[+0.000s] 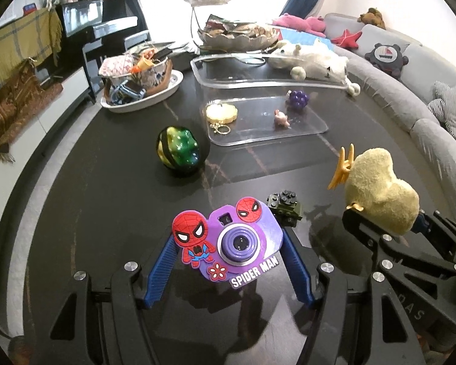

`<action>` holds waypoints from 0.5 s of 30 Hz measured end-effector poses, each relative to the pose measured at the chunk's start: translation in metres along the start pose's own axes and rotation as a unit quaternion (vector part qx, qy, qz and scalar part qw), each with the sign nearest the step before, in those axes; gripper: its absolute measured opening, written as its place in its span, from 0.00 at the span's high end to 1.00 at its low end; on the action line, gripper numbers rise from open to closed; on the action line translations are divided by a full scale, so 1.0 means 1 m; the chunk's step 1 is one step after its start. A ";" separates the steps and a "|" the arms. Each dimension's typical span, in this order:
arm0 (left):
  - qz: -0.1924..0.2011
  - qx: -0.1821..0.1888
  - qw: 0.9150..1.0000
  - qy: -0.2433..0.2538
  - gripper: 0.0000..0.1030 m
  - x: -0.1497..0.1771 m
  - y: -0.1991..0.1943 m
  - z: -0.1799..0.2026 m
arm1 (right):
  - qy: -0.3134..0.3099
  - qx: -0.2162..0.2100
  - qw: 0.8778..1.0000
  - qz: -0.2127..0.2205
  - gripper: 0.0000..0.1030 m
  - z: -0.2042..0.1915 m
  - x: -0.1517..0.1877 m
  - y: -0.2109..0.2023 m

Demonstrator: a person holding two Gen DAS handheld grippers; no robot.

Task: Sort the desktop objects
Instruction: 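Grasp the purple Spider-Man keychain with the left tool while the right tool holds the duck, then carry the Spider-Man keychain in the left tool and duck in the right tool over the box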

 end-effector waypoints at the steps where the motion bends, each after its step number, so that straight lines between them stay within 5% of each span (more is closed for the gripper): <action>1: 0.001 0.000 1.000 -0.001 0.39 0.000 -0.003 0.000 | 0.001 0.000 1.000 0.001 0.47 -0.001 0.000 -0.003; 15: 0.042 0.002 0.999 0.000 0.39 -0.011 -0.051 -0.005 | 0.002 0.010 0.999 0.032 0.47 -0.013 -0.013 -0.050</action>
Point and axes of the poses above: each gripper's, at about its wrist camera, not at the fingertips, and y roughly the way its jaws point, z to its right, x to its underside, the point moved 8 cm from there along y, roughly the way its jaws point, and after that the axes turned 6 degrees about -y, right-handed, at the moved point
